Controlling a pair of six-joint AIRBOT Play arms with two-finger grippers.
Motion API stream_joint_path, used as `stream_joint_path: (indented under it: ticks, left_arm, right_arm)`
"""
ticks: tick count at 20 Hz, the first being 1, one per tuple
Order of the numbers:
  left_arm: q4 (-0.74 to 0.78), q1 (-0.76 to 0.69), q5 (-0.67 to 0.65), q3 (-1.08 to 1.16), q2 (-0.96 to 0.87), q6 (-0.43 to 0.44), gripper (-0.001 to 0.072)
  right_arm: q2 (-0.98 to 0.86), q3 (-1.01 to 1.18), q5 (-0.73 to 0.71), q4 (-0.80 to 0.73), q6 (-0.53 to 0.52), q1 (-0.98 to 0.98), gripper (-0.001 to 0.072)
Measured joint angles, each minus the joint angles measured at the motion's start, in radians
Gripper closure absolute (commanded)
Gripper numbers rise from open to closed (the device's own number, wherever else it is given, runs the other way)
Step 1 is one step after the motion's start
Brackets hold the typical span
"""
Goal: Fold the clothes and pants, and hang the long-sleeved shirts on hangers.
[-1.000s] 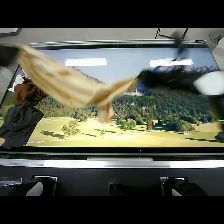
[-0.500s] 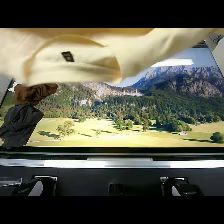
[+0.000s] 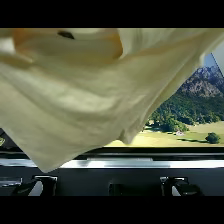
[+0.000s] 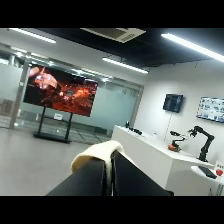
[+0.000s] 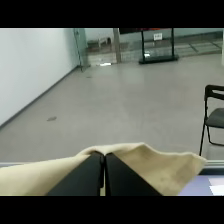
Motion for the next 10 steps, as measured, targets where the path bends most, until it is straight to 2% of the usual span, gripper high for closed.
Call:
stream_joint_path:
  ticks: [6,10]
  left_arm:
    - [0.015,-0.002,0.003,0.000,-0.038,0.000,0.0684]
    - [0.016,-0.039,0.002,0.000,-0.135,0.016,0.0684]
  right_arm:
    - [-0.055,0.000,0.214,-0.037,0.009,0.000,0.0676]
    - [-0.179,-0.013,0.515,-0.040,0.034,0.000,0.0676]
